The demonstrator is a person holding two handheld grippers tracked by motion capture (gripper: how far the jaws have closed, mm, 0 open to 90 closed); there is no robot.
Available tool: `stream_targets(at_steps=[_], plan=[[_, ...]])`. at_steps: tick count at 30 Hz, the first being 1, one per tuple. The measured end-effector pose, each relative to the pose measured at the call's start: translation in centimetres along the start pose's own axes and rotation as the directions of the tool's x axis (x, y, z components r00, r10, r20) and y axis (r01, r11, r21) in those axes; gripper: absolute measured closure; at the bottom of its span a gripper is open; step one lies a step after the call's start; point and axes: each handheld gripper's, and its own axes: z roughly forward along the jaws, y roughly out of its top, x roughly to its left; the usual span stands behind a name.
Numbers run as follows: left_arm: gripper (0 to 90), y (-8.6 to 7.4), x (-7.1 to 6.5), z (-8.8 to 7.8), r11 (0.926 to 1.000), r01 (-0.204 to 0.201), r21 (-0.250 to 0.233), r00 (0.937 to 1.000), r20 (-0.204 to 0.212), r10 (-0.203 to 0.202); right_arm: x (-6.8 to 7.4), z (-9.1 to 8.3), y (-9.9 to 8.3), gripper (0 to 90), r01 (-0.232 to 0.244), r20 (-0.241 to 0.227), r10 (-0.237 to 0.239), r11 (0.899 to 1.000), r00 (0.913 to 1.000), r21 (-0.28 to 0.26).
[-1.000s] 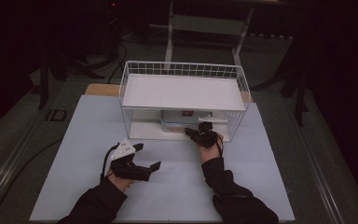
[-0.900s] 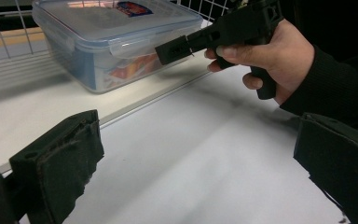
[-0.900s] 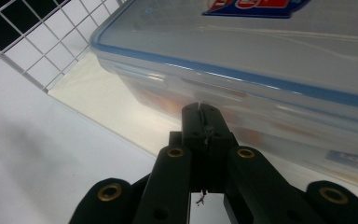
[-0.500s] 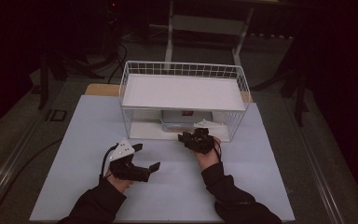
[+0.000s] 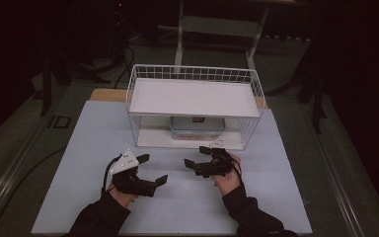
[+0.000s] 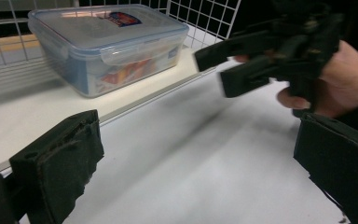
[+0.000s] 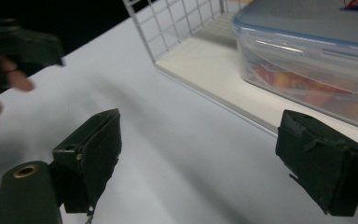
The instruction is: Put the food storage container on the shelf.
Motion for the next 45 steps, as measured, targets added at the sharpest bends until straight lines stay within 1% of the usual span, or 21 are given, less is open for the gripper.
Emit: stream_targets(at_steps=[3,5,6,7,8,11,12,15,19,20,24,27,28,30,31,33,35,36,42,43,45], plan=[[1.1,-0.1,0.1,-0.3,1.0,0.001,0.0,1.0,-0.003,-0.001,0.3,-1.3,-0.5,14.3,0.042,0.016,-0.042,0.999,0.999,-0.018],[1.1,-0.2,0.0,-0.5,1.0,0.005,-0.003,1.0,0.006,-0.005,0.2,-2.3,-0.9,14.4,0.041,0.021,-0.04,0.999,0.999,-0.025],[1.1,-0.2,0.0,-0.5,1.0,0.005,-0.003,1.0,0.006,-0.005,0.2,-2.3,-0.9,14.4,0.041,0.021,-0.04,0.999,0.999,-0.025],[1.1,-0.3,-0.2,-0.7,0.9999,-0.013,-0.003,0.9999,0.011,0.013,0.1,-3.0,-1.2,14.5,0.047,0.032,-0.046,0.998,0.9984,-0.037],[1.1,-0.3,-0.3,-0.8,0.9999,-0.013,-0.006,0.9997,0.018,0.014,-0.1,-4.2,-1.9,14.6,0.054,0.062,-0.051,0.998,0.9968,-0.043],[1.1,-0.4,-0.2,-1.0,0.9999,-0.013,-0.009,0.9997,0.02,0.013,-0.2,-5.6,-2.6,14.6,0.054,0.079,-0.05,0.998,0.9956,-0.044],[1.1,-0.4,-0.2,-1.0,0.9999,-0.013,-0.009,0.9997,0.02,0.013,-0.2,-5.6,-2.6,14.6,0.054,0.079,-0.05,0.998,0.9956,-0.044],[1.1,-0.5,-0.2,-1.3,0.9997,-0.012,-0.02,0.9995,0.027,0.012,-0.3,-7.4,-3.2,15.1,0.062,0.104,-0.054,0.996,0.9931,-0.071],[1.1,-0.7,-0.4,-1.5,0.9997,-0.021,-0.015,0.9994,0.027,0.021,0.0,-9.0,-3.7,15.4,0.078,0.132,-0.066,0.993,0.989,-0.09],[1.1,-0.7,-0.4,-1.5,0.9997,-0.022,-0.014,0.9994,0.027,0.022,0.0,-9.4,-3.9,15.4,0.076,0.129,-0.063,0.992,0.9896,-0.097],[1.1,-0.9,-0.5,-1.7,0.9997,-0.022,-0.008,0.9993,0.031,0.023,0.2,-10.5,-4.6,15.5,0.091,0.135,-0.078,0.991,0.9878,-0.094],[1.1,-1.0,-0.5,-2.0,0.9995,-0.027,-0.016,0.999,0.035,0.027,0.1,-11.1,-5.1,17.0,0.084,0.146,-0.069,0.992,0.9869,-0.098],[1.1,-1.0,-0.5,-2.0,0.9995,-0.029,-0.012,0.9992,0.028,0.029,0.1,-11.5,-5.3,17.1,0.083,0.152,-0.067,0.991,0.9861,-0.101],[1.1,-1.1,-0.5,-2.2,0.9995,-0.024,-0.02,0.9991,0.035,0.025,-0.1,-12.0,-5.6,17.1,0.078,0.166,-0.06,0.992,0.9843,-0.103],[1.1,-1.1,-0.5,-2.3,0.9995,-0.026,-0.016,0.9992,0.03,0.027,-0.1,-12.3,-5.8,17.0,0.074,0.167,-0.057,0.992,0.9844,-0.103],[1.1,-1.2,-0.4,-2.5,0.9995,-0.024,-0.019,0.9991,0.033,0.025,-0.3,-12.6,-6.2,17.0,0.086,0.181,-0.068,0.992,0.9812,-0.09],[1.1,-1.3,-0.4,-2.5,0.9996,-0.026,-0.014,0.9992,0.03,0.026,-0.4,-12.8,-6.5,17.2,0.078,0.173,-0.061,0.993,0.983,-0.088],[1.1,-1.4,-0.4,-2.6,0.9996,-0.024,-0.016,0.9993,0.028,0.024,-0.4,-13.1,-6.8,17.7,0.083,0.174,-0.068,0.993,0.9825,-0.083],[1.1,-1.8,-0.3,-3.2,0.9998,-0.014,-0.01,0.9998,0.014,0.015,-0.4,-13.9,-7.2,17.7,0.094,0.177,-0.077,0.992,0.9811,-0.087],[1.1,-1.9,-0.2,-3.4,0.9999,-0.013,-0.01,0.9999,0.008,0.013,-0.5,-14.3,-7.4,17.0,0.081,0.178,-0.064,0.993,0.9819,-0.087],[1.1,-2.1,-0.1,-3.7,0.9999,-0.007,-0.014,1.0,0.005,0.007,-0.7,-14.7,-7.5,16.7,0.078,0.181,-0.061,0.993,0.9816,-0.087]])
